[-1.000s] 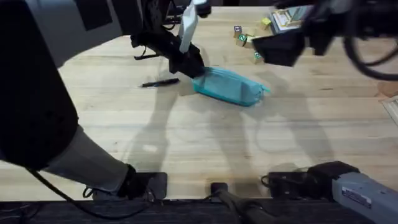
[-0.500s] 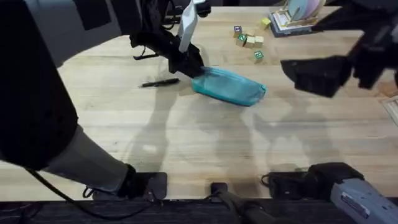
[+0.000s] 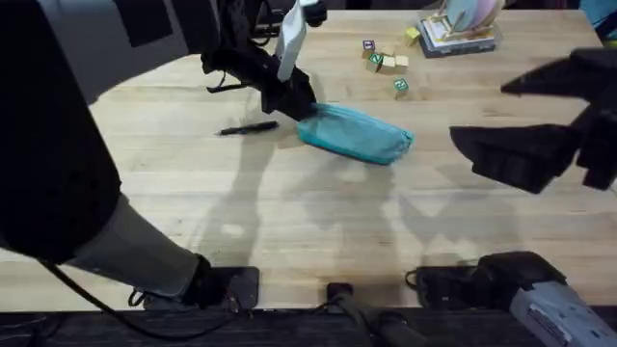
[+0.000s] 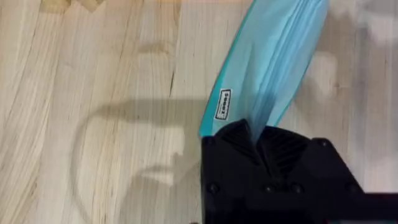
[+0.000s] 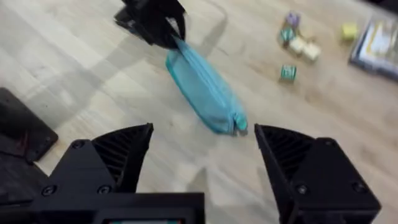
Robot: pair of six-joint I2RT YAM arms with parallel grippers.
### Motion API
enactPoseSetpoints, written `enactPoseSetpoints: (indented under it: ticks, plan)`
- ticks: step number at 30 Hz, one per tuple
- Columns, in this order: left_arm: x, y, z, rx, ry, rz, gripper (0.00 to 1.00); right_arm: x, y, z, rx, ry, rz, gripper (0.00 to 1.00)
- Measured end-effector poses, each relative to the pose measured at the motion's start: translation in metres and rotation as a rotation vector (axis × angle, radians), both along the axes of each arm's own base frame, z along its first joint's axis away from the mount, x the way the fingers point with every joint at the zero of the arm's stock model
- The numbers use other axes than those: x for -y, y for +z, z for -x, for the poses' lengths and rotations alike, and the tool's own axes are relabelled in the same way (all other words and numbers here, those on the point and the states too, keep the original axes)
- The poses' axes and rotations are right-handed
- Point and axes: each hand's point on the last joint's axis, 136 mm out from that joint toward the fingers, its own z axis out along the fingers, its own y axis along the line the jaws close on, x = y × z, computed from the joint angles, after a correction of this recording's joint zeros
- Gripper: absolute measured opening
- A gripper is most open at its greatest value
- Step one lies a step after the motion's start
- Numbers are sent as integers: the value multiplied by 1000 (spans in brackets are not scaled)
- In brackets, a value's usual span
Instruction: Unzip the bag, pick up the pens from the table one at a time and place them inside, then zip the bag closed.
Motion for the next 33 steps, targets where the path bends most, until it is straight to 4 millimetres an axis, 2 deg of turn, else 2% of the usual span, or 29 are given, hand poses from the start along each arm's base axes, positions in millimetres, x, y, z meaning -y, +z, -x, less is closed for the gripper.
enactPoseSetpoints:
  ticks: [10,18,21,24,29,33]
  plan:
    - [0,0,0,0,0,0,42,11,-19,10,-129,-94,4,998]
    - [0,0,0,0,0,0,42,13,-39,33,-224,-47,66,996]
    - [0,0,0,0,0,0,42,14,-41,36,-224,-24,91,996]
    - [0,0,0,1,0,0,42,14,-43,34,-213,3,119,996]
    - [0,0,0,1,0,0,42,16,-45,18,-193,36,166,996]
    - [0,0,0,2,0,0,41,33,-53,-6,-183,-19,273,997]
